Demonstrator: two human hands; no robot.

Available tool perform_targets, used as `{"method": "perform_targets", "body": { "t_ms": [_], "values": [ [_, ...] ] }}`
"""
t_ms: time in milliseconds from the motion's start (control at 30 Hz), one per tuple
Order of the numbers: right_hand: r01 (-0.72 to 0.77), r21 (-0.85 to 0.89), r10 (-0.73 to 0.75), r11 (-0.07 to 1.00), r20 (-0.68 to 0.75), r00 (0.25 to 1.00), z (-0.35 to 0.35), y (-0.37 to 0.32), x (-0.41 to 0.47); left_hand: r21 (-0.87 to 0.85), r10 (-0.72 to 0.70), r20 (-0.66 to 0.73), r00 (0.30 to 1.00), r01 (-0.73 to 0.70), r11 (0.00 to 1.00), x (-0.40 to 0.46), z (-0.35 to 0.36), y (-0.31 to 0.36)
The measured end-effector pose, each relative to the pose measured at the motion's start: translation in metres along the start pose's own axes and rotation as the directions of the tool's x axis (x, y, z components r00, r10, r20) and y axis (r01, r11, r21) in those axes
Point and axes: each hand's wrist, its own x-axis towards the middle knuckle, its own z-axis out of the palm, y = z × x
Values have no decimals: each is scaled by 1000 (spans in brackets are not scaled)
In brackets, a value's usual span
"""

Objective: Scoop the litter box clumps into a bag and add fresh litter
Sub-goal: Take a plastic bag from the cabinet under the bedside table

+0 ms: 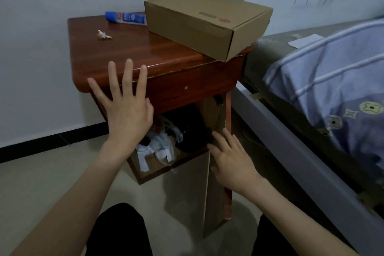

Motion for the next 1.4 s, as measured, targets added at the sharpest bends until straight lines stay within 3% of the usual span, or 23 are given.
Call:
{"method": "perform_targets", "body": {
  "t_ms": [100,267,467,733,933,1400],
  "values": [
    [-107,107,100,989,71,992,-2,9,-2,-3,2,-2,1000,-2,1000,0,2,-1],
    [-175,202,168,964,53,984,6,32,-17,-11,9,-12,1000,-9,1000,-1,3,-4],
    [-291,188,308,938,-64,949,14,64,-17,-19,-7,-9,1000,7,1000,0,1,0],
    [-498,13,490,867,-201,848,22,73,9,-13,12,-14,1000,-12,1000,-2,3,-4],
    [-589,-16,579,808,-168,798,22,100,15,-10,15,-13,1000,-15,1000,-1,5,-2],
    [-566,-34,550,824,-198,812,24,105,18,0,9,-2,1000,-9,1000,-3,2,-1]
  ]
}}
